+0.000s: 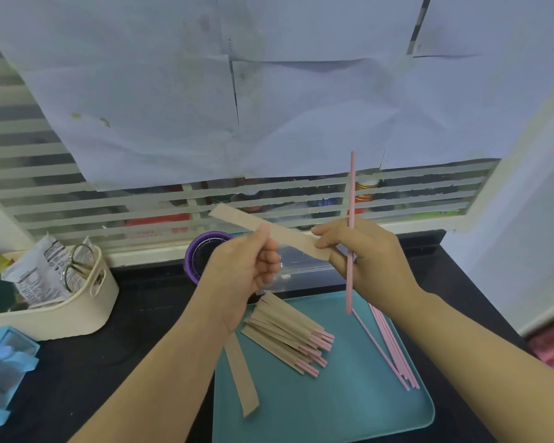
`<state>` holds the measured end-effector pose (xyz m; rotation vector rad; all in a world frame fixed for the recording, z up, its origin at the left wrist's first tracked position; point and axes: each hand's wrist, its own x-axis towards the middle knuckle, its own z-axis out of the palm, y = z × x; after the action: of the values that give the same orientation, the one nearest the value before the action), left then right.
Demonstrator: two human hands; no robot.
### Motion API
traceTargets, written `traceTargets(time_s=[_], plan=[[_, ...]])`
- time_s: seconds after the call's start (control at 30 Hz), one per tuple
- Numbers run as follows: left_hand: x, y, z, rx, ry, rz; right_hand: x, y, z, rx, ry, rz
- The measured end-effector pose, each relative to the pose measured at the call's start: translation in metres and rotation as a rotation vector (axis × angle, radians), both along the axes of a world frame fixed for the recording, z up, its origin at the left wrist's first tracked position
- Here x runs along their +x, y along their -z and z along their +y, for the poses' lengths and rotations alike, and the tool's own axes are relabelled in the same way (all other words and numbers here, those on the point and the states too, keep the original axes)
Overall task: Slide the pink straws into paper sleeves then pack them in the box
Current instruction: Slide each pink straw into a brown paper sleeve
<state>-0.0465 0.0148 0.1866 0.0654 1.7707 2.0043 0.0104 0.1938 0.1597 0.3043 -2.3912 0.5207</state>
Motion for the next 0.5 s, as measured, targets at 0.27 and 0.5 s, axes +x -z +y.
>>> traceTargets(time_s=[0.27, 0.5], plan=[[-0.001, 0.004, -0.008, -0.432, -0.180, 0.972, -0.003, -0.014, -0.011, -0.354, -0.057, -0.288], [-0.006, 0.006, -0.005, -0.621, 0.200, 0.924, -0.003, -0.026, -0.013, -0.628, -0.196, -0.560]])
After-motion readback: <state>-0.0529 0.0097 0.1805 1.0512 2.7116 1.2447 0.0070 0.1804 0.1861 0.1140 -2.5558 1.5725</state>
